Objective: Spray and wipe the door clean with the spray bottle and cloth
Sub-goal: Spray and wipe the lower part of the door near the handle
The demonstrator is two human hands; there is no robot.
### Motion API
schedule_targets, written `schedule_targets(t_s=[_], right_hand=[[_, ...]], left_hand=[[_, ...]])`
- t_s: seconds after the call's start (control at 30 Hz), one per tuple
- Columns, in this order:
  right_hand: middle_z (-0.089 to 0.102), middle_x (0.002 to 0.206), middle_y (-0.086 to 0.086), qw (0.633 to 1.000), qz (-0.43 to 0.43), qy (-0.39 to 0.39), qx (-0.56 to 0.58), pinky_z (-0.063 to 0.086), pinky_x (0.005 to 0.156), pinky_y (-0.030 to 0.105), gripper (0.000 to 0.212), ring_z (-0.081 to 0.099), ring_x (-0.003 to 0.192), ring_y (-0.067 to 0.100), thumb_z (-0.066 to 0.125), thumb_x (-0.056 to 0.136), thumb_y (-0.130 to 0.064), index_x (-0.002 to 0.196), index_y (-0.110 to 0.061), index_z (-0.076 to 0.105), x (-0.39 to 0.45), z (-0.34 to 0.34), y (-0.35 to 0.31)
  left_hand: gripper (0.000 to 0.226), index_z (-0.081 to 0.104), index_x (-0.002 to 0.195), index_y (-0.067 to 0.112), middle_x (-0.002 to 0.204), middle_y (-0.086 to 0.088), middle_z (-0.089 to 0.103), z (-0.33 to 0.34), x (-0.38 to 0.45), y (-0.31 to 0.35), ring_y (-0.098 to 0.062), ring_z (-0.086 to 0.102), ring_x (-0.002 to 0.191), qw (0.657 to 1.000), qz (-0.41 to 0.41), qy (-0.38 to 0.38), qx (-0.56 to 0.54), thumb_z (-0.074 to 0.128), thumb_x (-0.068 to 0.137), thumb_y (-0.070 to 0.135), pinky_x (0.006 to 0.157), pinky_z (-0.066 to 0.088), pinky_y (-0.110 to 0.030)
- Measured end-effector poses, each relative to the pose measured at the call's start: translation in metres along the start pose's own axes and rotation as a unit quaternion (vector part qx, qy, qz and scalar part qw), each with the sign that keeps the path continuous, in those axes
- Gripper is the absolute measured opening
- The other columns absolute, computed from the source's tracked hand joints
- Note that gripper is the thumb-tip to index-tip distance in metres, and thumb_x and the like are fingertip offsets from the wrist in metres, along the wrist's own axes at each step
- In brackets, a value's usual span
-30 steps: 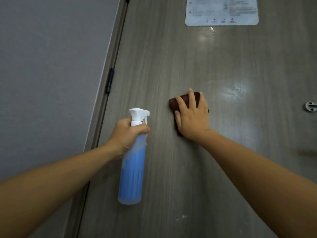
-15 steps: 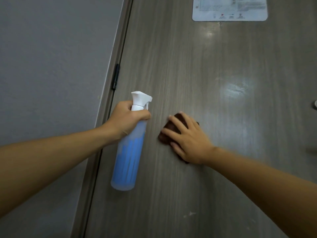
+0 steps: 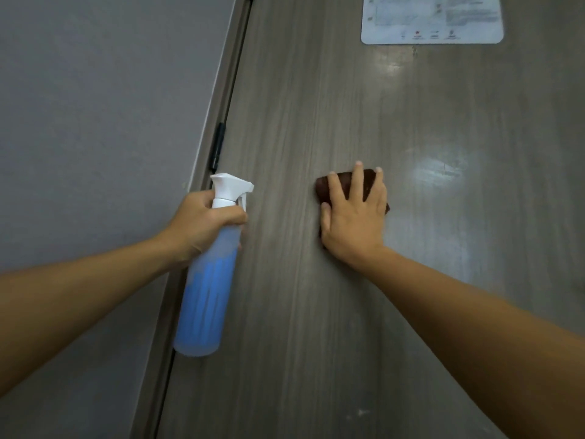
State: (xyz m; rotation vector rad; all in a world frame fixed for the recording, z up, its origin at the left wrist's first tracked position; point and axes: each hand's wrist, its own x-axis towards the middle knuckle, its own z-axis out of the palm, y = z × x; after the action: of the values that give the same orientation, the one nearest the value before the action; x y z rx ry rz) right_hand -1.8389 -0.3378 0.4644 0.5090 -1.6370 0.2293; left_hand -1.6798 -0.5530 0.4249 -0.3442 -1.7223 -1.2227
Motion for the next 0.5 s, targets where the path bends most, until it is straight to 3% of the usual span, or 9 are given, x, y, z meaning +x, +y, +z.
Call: schedule_targets(t_s=[0.13, 0.23, 0.3, 0.37, 0.5], right_hand=[[0.008, 0.17, 0.018, 0.986, -0.159, -0.042, -0.02, 0.012, 0.124, 0.065, 0.063, 0.0, 0.153, 0.053, 0.037, 0.102, -0.049, 0.16, -0.028, 0.027, -0.022, -0.002, -0.005], [0.017, 0.17, 0.017, 0.933, -0.35, -0.067, -0.046, 0.014, 0.125, 0.061, 0.061, 0.009, 0.153, 0.051, 0.04, 0.101, -0.051, 0.158, -0.028, 0.035, -0.047, 0.0, 0.002], [0.022, 0.169, 0.015, 0.897, -0.429, -0.078, -0.067, 0.019, 0.125, 0.056, 0.058, 0.015, 0.154, 0.048, 0.04, 0.102, -0.053, 0.156, -0.031, 0.041, -0.045, 0.0, 0.01], [0.025, 0.169, 0.014, 0.901, -0.42, -0.075, -0.081, 0.023, 0.124, 0.053, 0.058, 0.019, 0.154, 0.045, 0.039, 0.101, -0.056, 0.153, -0.033, 0.045, -0.029, -0.002, 0.009], [0.024, 0.168, 0.018, 0.959, -0.271, -0.065, -0.053, 0.023, 0.122, 0.058, 0.059, 0.016, 0.153, 0.05, 0.04, 0.099, -0.056, 0.152, -0.029, 0.045, -0.002, 0.004, -0.027]], left_hand=[[0.062, 0.065, 0.1, -0.012, 0.072, -0.017, 0.065, -0.009, -0.002, -0.001, -0.034, 0.068, 0.065, 1.0, -0.015, -0.016, 0.019, 0.078, 0.054, 0.029, 0.067, 0.058, -0.067], [0.052, 0.064, 0.098, -0.012, 0.07, -0.018, 0.065, -0.017, -0.007, -0.003, -0.03, 0.066, 0.06, 0.999, -0.044, -0.004, 0.03, 0.074, 0.06, 0.022, 0.07, 0.059, -0.067], [0.05, 0.063, 0.097, -0.013, 0.07, -0.018, 0.063, -0.023, -0.011, -0.007, -0.029, 0.065, 0.06, 0.997, -0.063, 0.011, 0.031, 0.073, 0.06, 0.02, 0.072, 0.058, -0.069], [0.052, 0.062, 0.094, -0.013, 0.07, -0.018, 0.062, -0.027, -0.016, -0.01, -0.028, 0.064, 0.062, 0.996, -0.07, 0.03, 0.039, 0.073, 0.056, 0.021, 0.072, 0.057, -0.069], [0.056, 0.063, 0.083, -0.004, 0.07, -0.015, 0.062, -0.035, -0.024, -0.022, -0.029, 0.062, 0.068, 0.992, -0.063, 0.075, 0.075, 0.072, 0.044, 0.036, 0.071, 0.058, -0.064]])
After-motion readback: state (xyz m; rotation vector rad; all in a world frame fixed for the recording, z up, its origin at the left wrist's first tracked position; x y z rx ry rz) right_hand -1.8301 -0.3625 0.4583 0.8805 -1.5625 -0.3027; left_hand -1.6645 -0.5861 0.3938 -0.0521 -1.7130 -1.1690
